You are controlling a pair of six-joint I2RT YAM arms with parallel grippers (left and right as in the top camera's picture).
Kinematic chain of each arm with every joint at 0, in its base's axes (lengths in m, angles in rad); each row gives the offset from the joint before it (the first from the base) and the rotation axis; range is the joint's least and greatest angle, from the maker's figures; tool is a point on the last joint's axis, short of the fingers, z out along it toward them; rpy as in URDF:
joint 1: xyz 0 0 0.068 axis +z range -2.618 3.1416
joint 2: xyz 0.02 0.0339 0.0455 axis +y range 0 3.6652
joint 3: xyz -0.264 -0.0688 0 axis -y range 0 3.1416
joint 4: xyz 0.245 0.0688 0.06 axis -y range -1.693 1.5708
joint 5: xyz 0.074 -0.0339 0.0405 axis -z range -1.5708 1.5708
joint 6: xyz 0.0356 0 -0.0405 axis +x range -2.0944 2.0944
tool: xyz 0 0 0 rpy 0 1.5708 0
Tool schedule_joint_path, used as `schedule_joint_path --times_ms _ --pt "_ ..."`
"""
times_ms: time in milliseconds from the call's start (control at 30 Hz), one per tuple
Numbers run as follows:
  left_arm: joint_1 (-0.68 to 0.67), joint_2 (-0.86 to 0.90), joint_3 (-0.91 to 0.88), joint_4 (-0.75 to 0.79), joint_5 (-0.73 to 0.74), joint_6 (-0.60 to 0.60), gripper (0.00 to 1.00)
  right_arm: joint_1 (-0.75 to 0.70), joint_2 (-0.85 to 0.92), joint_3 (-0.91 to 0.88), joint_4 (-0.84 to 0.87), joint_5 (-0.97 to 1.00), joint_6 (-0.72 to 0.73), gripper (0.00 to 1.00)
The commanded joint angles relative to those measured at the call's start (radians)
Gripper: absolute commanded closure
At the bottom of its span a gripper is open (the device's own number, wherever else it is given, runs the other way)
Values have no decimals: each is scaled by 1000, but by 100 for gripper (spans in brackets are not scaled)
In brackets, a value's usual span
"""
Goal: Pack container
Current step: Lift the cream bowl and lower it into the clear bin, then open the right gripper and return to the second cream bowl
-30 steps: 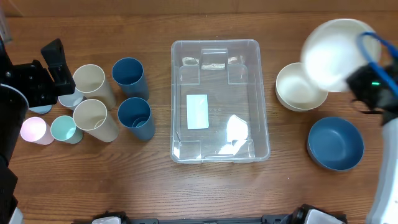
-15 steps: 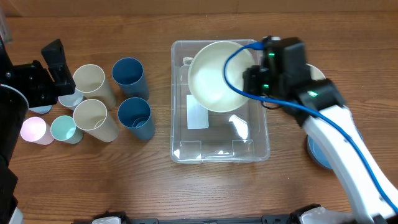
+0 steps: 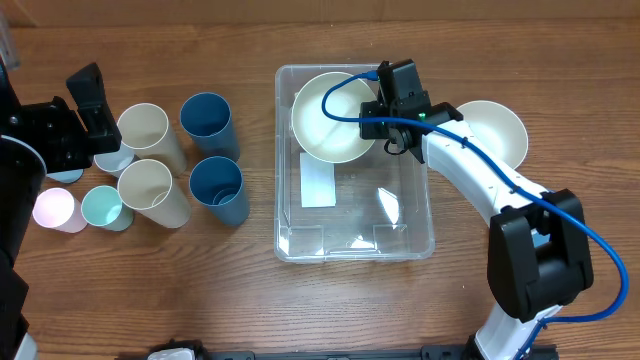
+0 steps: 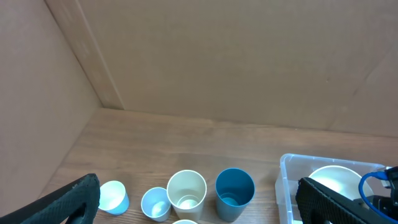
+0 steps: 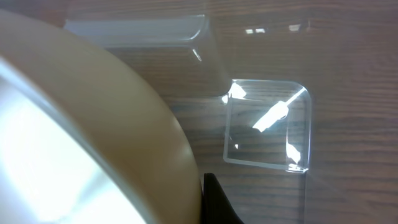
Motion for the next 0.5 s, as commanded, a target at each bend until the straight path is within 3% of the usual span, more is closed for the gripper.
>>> schedule_joint_path --times_ms 0,67,267,467 --pt "-2 5 8 3 -13 26 0 -3 19 8 3 13 0 71" --pt "-2 5 8 3 -12 26 0 -3 15 9 10 13 0 55" --pt "-2 5 8 3 -12 26 0 -3 -56 96 -69 10 0 50" --pt "-2 5 8 3 -12 26 0 -14 -246 219 -249 11 0 46"
